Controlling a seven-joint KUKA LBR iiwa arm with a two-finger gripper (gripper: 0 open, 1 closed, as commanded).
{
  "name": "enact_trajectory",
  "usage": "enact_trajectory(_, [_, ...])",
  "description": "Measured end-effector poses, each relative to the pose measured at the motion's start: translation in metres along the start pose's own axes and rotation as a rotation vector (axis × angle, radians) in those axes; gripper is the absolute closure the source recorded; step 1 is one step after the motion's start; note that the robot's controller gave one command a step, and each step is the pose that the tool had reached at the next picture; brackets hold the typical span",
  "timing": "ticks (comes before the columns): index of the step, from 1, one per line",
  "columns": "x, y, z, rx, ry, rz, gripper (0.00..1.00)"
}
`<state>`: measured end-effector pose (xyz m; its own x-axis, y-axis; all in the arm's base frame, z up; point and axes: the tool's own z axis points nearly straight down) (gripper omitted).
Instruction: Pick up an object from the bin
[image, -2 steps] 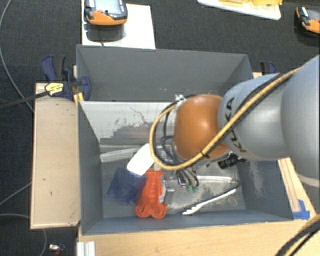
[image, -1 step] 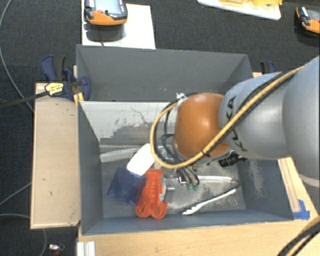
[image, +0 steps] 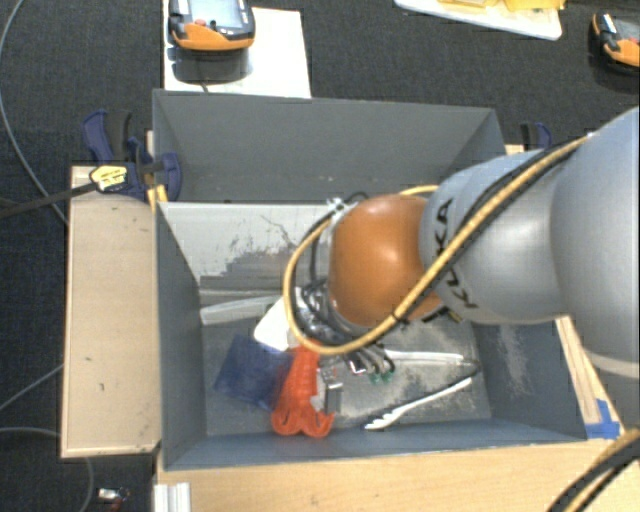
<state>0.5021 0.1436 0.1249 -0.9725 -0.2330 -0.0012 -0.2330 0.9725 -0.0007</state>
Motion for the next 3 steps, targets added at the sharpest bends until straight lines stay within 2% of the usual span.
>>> enact_trajectory(1, [0.004,0.015,0.026,-0.001,-0.001,-0.337,0.0])
enact_trajectory(2, [0.009,0.013,-0.012,-0.002,0.002,-0.437,0.0])
enact_trajectory(3, [0.006,0.032,0.032,-0.001,-0.003,-0.862,0.0])
